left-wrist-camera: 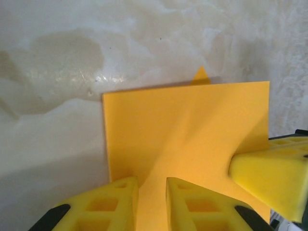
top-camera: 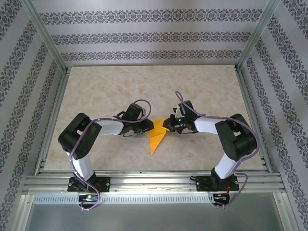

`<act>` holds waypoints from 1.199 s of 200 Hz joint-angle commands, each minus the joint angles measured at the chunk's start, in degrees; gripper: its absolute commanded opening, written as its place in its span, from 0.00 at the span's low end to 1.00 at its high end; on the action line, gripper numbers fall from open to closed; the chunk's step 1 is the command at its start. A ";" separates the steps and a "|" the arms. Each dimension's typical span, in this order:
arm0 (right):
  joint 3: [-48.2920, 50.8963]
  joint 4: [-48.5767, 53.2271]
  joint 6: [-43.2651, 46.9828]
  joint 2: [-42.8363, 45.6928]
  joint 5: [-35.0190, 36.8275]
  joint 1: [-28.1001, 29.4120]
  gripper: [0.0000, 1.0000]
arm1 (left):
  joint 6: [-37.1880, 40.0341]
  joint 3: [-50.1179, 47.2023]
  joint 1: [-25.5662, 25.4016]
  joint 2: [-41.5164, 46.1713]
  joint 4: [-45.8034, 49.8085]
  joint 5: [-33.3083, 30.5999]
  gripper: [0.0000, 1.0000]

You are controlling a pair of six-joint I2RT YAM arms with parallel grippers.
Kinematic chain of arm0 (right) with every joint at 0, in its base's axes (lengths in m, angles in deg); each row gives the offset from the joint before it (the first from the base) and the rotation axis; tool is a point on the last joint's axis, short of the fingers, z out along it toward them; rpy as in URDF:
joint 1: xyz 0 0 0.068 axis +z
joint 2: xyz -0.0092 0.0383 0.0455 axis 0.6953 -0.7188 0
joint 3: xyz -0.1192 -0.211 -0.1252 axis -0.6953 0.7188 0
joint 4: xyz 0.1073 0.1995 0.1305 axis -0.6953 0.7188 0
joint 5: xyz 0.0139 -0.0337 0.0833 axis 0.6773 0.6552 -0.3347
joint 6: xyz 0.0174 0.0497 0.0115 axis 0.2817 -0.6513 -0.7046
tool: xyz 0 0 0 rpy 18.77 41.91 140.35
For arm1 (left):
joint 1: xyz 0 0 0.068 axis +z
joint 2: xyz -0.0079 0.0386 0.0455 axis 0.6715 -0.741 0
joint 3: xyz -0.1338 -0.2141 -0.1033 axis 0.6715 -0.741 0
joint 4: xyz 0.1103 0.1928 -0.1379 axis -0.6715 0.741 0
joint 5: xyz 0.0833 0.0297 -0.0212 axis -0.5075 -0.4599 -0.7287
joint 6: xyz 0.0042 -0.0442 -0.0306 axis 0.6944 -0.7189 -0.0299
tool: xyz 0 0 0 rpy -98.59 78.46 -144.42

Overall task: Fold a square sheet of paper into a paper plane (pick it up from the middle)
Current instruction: Fold the wing for the fifth time at the center of the table.

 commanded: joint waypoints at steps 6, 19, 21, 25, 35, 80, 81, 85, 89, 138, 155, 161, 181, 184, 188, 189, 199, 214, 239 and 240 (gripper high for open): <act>3.23 -3.43 -7.26 4.60 6.90 0.13 0.00 | 0.38 -1.57 -0.71 2.80 -5.86 -0.13 0.24; 4.74 -3.16 -9.66 6.86 10.67 0.40 0.00 | 1.51 -2.07 -1.10 3.74 -6.48 0.27 0.25; 4.99 -3.34 -10.00 7.16 11.12 0.40 0.00 | 1.69 -2.12 -1.18 3.95 -6.50 0.13 0.26; 5.49 -3.62 -10.70 7.84 12.00 0.48 0.00 | 2.12 -2.30 -1.43 4.42 -6.46 -0.11 0.26; 6.57 -3.58 -12.30 9.34 14.21 0.49 0.00 | 3.94 -2.53 -2.33 5.81 -5.84 -1.30 0.29; 8.80 -4.72 -17.56 11.31 17.09 0.57 0.00 | 21.90 2.08 -12.37 11.00 11.42 -19.05 0.45; 8.80 -4.78 -17.60 11.29 17.07 0.58 0.00 | 22.31 2.22 -12.74 11.06 11.82 -19.74 0.45; 8.73 -4.94 -17.72 11.01 16.84 0.57 0.00 | 23.65 2.77 -13.97 11.11 13.41 -22.23 0.46; 8.71 -5.08 -17.85 10.77 16.67 0.56 0.00 | 24.96 3.15 -15.16 11.05 14.61 -24.46 0.46; 8.05 -4.89 -18.78 10.16 16.66 1.00 0.00 | 38.84 4.99 -25.71 8.51 16.59 -36.89 0.50; 8.18 -4.23 -18.61 10.76 17.50 0.93 0.00 | 40.15 5.79 -26.84 7.16 17.11 -37.83 0.51; 8.12 -4.21 -18.61 10.90 17.49 0.93 0.00 | 40.52 6.22 -26.98 6.63 17.73 -37.83 0.51; 7.93 -4.14 -18.44 10.88 17.01 0.93 0.00 | 41.33 7.13 -27.34 5.14 18.77 -37.67 0.52; 7.92 -4.09 -18.43 10.84 16.97 0.93 0.00 | 41.34 7.15 -27.34 4.90 18.85 -37.59 0.52; 7.88 -4.11 -18.43 10.77 16.88 0.93 0.00 | 41.35 7.22 -27.34 4.60 18.85 -37.52 0.52; 7.85 -4.13 -18.43 10.76 16.87 0.93 0.00 | 41.35 7.25 -27.34 4.56 18.83 -37.50 0.52; 7.83 -4.22 -18.43 10.59 16.70 0.93 0.00 | 41.35 7.28 -27.34 3.97 18.89 -37.82 0.52; 7.91 -4.54 -18.52 10.34 16.30 0.93 0.00 | 41.71 7.74 -27.34 3.19 19.32 -38.10 0.53; 8.09 -4.06 -18.69 10.82 16.98 1.10 0.00 | 41.94 8.92 -27.52 1.89 21.10 -39.16 0.51; 8.13 -4.01 -18.69 10.87 17.01 1.10 0.00 | 41.95 8.93 -27.56 1.85 21.10 -39.20 0.51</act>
